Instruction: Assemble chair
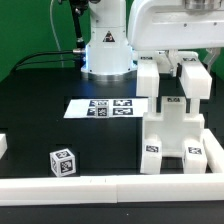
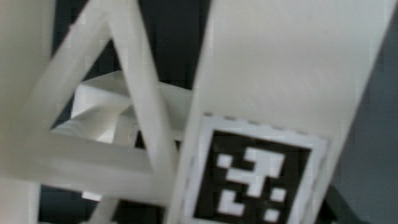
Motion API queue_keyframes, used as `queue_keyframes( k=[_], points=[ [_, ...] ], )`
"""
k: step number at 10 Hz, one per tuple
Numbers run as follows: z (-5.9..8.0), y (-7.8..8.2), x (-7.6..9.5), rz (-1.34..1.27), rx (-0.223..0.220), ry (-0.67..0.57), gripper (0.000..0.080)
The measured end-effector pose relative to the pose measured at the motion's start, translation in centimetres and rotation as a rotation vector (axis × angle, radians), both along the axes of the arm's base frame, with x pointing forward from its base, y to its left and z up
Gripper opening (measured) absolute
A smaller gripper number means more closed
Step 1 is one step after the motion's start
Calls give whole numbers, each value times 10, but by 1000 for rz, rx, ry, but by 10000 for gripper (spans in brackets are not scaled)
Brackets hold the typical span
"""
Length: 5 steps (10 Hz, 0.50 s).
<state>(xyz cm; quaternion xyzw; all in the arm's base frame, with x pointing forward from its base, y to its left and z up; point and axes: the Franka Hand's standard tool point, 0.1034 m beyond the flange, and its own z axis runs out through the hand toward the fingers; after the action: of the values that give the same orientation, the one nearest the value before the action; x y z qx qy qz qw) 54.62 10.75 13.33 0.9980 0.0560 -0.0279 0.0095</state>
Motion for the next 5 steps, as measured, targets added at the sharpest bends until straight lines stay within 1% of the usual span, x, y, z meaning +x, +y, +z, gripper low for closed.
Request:
queue_keyframes(
  k=[1, 3, 5],
  points=[
    [-4, 0, -3, -1, 0, -3, 315],
    [-11, 7, -7, 0, -2, -2, 315],
    [-12, 7, -6, -4, -2, -4, 315]
  ],
)
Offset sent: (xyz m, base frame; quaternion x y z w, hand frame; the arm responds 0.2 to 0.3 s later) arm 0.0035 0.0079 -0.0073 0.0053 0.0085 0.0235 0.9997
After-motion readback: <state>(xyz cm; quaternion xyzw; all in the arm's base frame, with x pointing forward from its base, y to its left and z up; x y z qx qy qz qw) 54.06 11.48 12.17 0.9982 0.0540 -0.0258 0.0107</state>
